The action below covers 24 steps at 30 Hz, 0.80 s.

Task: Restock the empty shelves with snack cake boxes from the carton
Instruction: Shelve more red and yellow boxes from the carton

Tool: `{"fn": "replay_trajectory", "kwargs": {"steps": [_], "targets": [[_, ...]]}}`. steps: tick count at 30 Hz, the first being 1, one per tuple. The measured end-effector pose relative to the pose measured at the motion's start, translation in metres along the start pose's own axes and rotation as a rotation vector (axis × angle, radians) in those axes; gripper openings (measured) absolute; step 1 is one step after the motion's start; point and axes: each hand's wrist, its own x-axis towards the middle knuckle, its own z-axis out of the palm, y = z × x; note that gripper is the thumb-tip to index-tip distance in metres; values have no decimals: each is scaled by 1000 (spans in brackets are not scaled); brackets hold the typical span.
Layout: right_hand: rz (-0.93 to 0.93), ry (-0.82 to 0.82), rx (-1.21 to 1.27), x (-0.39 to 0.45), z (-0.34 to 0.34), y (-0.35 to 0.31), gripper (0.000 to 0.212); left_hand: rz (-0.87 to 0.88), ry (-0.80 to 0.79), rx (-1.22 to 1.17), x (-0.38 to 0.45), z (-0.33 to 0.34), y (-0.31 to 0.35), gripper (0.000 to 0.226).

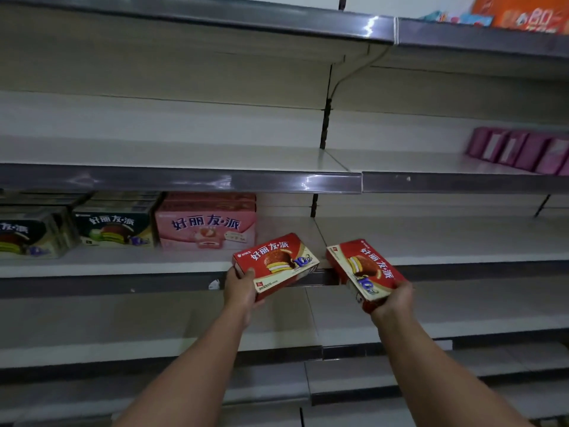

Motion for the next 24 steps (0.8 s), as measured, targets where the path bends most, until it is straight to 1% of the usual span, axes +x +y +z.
{"fn": "replay_trajectory", "kwargs": {"steps": [4,6,8,9,10,11,12,13,14,15,16,17,18,19,20,21,22,24], "targets": [[-11,5,16,22,10,-4,36,5,23,-15,14,13,0,34],[-6,26,41,33,20,-9,41,1,30,-12,24,18,4,35],[13,67,-7,44,27,-14,49,2,34,-13,37,23,8,39],[23,96,-75,50,30,-19,51,5,35,-10,43,27,9,40],[19,143,-158,55,33,-23,54,9,33,3,48,30,10,40],[2,230,-273,58,34,-27,57,13,29,26,52,34,11,39],[-52,358,-427,60,34,-30,62,18,25,48,57,38,12,38],[-166,494,-651,61,36,-32,64,30,15,76,60,42,13,36],[-330,591,-884,60,39,-32,64,51,5,113,63,46,14,35],[-519,612,-1071,57,45,-29,60,83,4,156,66,50,15,33],[-705,543,-1195,52,54,-26,55,119,9,184,67,52,17,30],[-840,400,-1285,51,64,-19,49,158,13,210,70,56,18,27],[-900,224,-1356,48,76,-12,45,204,21,240,72,59,19,26],[-895,64,-1425,49,85,-2,41,248,32,296,73,62,20,25],[-842,-54,-1489,49,94,7,39,293,49,364,74,64,21,26],[-769,-125,-1526,51,101,14,38,342,69,441,76,65,21,28],[-676,-154,-1535,54,108,21,36,388,89,521,79,65,21,29],[-513,-142,-1516,61,114,28,33,449,152,716,82,64,21,31]]}}
